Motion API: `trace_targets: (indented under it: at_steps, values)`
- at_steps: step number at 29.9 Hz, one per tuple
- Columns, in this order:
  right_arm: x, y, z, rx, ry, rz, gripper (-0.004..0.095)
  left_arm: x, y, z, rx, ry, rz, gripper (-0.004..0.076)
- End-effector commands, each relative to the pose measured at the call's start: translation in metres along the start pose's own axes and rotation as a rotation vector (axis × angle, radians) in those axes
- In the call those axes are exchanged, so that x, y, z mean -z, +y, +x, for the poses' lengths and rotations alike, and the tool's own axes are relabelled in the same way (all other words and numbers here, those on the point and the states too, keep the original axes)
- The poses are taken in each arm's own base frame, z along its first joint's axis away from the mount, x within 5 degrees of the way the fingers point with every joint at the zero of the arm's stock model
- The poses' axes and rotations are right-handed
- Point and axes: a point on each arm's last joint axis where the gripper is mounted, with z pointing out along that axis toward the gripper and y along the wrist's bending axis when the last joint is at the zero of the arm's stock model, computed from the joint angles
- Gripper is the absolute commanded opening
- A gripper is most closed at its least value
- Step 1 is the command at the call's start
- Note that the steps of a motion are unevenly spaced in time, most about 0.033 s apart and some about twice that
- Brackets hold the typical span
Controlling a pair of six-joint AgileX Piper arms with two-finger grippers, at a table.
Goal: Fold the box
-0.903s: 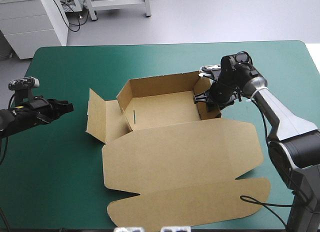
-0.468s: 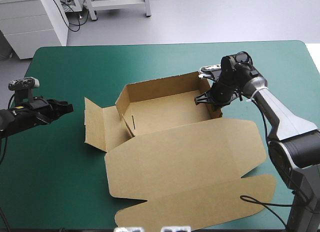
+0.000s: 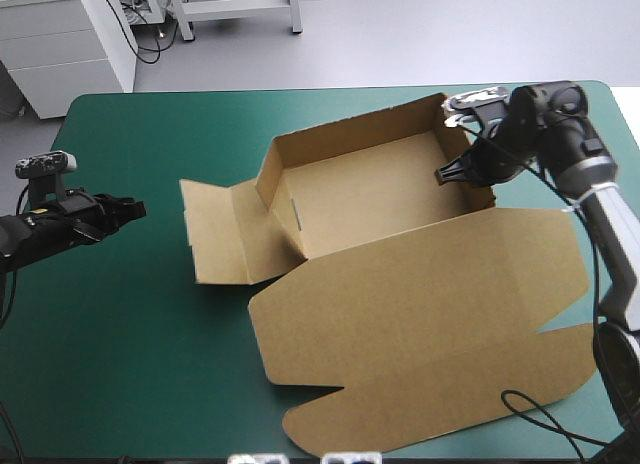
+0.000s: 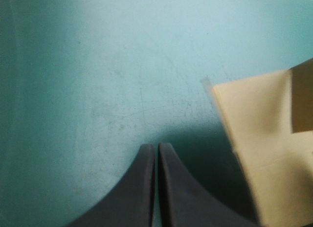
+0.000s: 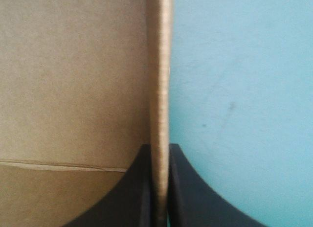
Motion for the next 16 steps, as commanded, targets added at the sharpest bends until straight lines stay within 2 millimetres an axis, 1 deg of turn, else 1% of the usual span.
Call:
trace_targets:
  at_steps: [1, 3, 5, 8, 12, 16]
  values:
    - [0.057, -0.019, 0.010, -0.022, -0.133, 0.047, -0.0020, -0.003, 0.001, -0.011, 0.038, -0.056, 0.010, 0.0008]
    - [0.072, -0.027, 0.017, -0.055, -0.170, 0.052, -0.0019, -0.013, 0.006, -0.010, 0.061, -0.029, 0.014, 0.0008]
    - [0.083, -0.030, 0.021, -0.063, -0.206, 0.026, -0.0019, -0.023, 0.011, -0.008, 0.093, -0.004, 0.028, 0.0008]
    - [0.097, -0.027, 0.025, -0.088, -0.272, -0.070, -0.0019, -0.036, 0.017, -0.005, 0.125, 0.037, 0.045, 0.0008]
    - [0.102, -0.017, 0.022, -0.097, -0.322, -0.196, -0.0019, -0.048, 0.022, -0.001, 0.155, 0.081, 0.062, 0.0008]
    - [0.106, -0.008, 0.017, -0.062, -0.369, -0.309, -0.0019, -0.058, 0.021, -0.001, 0.253, 0.083, 0.136, 0.0008]
